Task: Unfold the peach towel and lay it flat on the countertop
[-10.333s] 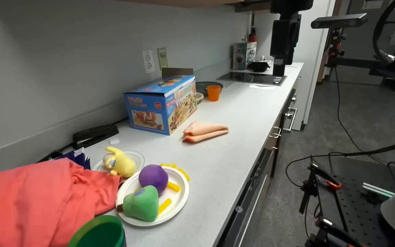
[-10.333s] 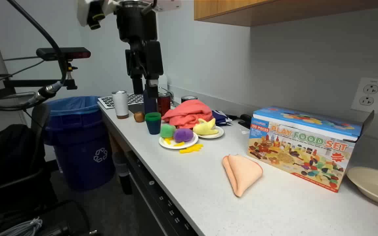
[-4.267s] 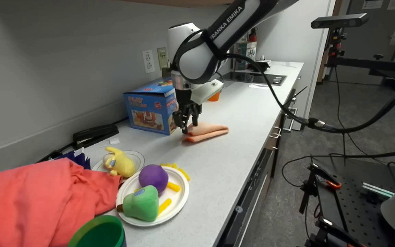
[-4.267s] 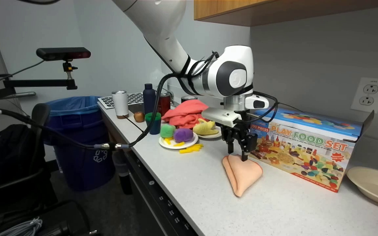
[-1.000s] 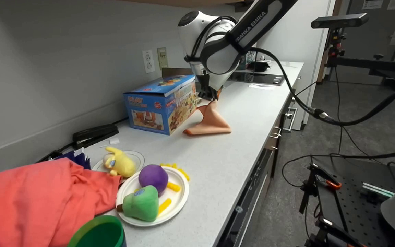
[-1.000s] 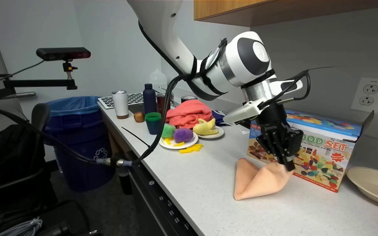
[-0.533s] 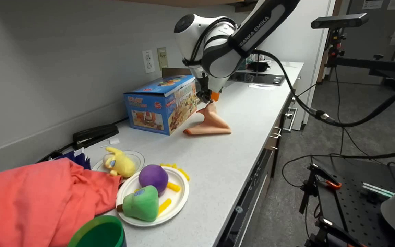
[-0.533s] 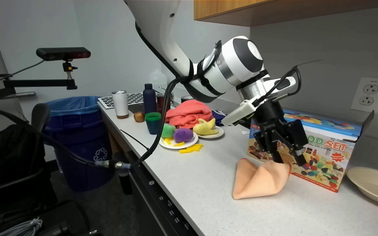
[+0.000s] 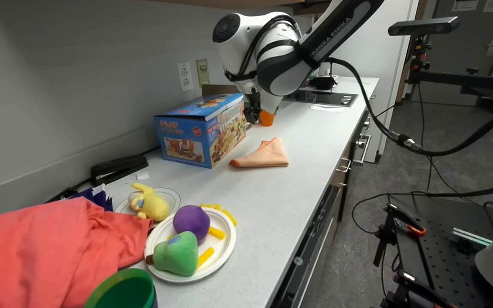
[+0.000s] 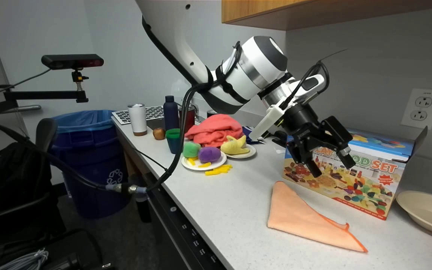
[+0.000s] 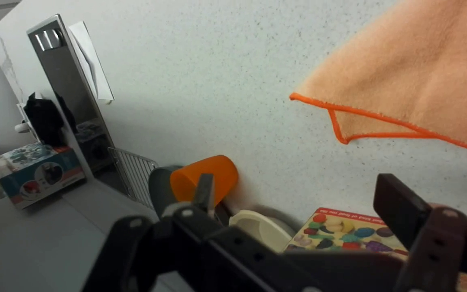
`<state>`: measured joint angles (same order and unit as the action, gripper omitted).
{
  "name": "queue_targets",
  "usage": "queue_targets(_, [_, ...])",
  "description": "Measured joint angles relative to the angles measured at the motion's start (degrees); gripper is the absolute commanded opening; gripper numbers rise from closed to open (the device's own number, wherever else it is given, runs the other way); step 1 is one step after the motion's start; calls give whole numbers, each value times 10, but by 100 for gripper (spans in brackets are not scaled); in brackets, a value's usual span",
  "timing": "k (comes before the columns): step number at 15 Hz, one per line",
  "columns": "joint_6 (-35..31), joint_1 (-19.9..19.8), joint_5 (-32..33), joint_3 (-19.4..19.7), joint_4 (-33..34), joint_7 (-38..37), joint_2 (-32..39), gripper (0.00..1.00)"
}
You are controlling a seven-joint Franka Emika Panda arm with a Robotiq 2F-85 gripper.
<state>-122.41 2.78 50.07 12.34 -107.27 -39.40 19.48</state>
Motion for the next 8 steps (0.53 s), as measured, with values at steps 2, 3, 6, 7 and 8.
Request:
queue_targets(2, [-17,-9,-19,-16,-13,15,-8,100])
queue_targets(3, [-34,-15,-40,-24,-18,31,-9,100])
queue_targets(6, [-91,-38,-123,-40,-28,96,-7,100])
queue_targets(7, [-105,-45,-151,-41,-29,121,-4,100])
queue_targets(8, [-117,-52,-181,-42,-29,148,0,100])
